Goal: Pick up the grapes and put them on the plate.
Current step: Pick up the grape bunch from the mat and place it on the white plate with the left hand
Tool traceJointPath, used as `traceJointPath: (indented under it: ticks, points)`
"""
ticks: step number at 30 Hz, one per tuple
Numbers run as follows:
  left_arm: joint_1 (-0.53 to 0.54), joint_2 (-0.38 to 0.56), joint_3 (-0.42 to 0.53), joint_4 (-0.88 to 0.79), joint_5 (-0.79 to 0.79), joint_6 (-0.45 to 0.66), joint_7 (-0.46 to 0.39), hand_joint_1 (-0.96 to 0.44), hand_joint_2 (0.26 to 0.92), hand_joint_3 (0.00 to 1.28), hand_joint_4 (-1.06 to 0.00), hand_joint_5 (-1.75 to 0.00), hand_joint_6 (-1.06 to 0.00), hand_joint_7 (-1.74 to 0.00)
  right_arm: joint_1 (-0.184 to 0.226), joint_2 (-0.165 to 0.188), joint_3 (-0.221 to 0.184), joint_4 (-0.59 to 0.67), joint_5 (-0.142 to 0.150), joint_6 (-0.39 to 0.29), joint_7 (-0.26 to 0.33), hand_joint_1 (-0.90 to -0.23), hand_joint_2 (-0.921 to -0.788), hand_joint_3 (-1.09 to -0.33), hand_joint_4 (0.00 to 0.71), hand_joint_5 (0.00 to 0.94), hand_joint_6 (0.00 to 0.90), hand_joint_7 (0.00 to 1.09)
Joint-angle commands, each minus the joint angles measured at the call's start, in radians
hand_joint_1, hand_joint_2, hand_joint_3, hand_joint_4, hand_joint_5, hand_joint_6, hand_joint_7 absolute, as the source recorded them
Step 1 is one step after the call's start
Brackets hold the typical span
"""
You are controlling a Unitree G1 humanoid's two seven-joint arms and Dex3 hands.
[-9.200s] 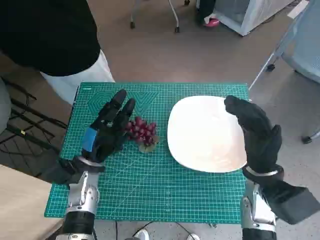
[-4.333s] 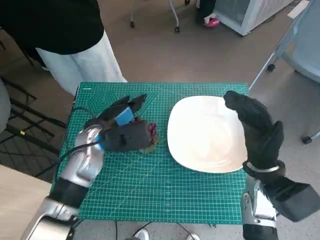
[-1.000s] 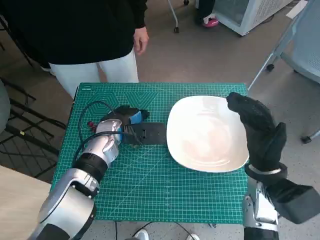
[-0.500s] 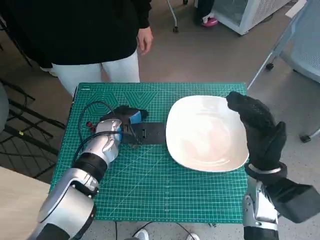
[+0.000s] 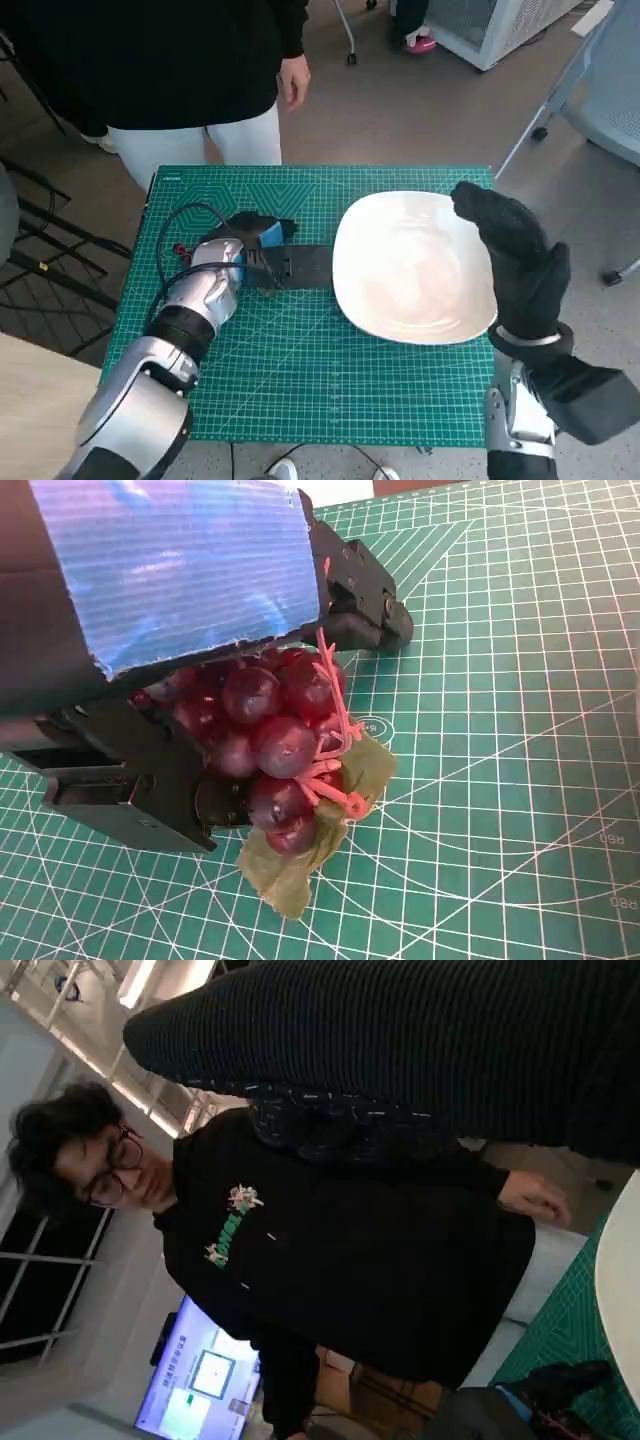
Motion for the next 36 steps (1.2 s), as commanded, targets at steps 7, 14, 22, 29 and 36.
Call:
traceJointPath:
  ticks: [7, 14, 22, 29, 36]
  points:
    - [0.014, 0.019, 0.006, -0.027, -0.004, -0.012, -0.006, 0.35, 0.857, 0.54, -0.29, -1.69, -0.6, -0.09, 0.004, 0.001, 0.001, 0.021, -0.012, -0.002, -0.002, -0.648, -0.921, -0.73, 0.315, 0.0, 0.064, 0.31]
    - [0.024, 0.035, 0.011, -0.072, -0.003, -0.012, -0.009, 0.35, 0.859, 0.53, -0.3, -1.68, -0.61, -0.08, 0.002, 0.001, 0.003, 0.026, -0.011, -0.003, -0.001, -0.648, -0.921, -0.731, 0.314, 0.0, 0.062, 0.31]
    - [0.058, 0.085, 0.02, -0.252, 0.005, 0.026, -0.055, 0.22, 0.911, 0.34, -0.39, -1.54, -0.62, -0.54, -0.001, 0.003, 0.005, 0.027, -0.007, 0.003, -0.001, -0.648, -0.921, -0.73, 0.315, 0.0, 0.062, 0.31]
    - [0.121, 0.149, 0.054, -0.473, 0.001, 0.06, -0.096, 0.02, 0.92, 0.22, -0.46, -1.45, -0.54, -1.16, -0.004, 0.004, 0.007, 0.03, -0.003, 0.006, 0.001, -0.648, -0.921, -0.729, 0.315, 0.0, 0.061, 0.31]
    - [0.197, 0.205, 0.1, -0.699, 0.01, 0.098, -0.116, 0.0, 0.921, 0.2, -0.5, -1.42, -0.54, -1.19, -0.008, 0.006, 0.008, 0.032, -0.004, 0.007, -0.001, -0.648, -0.921, -0.729, 0.314, 0.0, 0.061, 0.31]
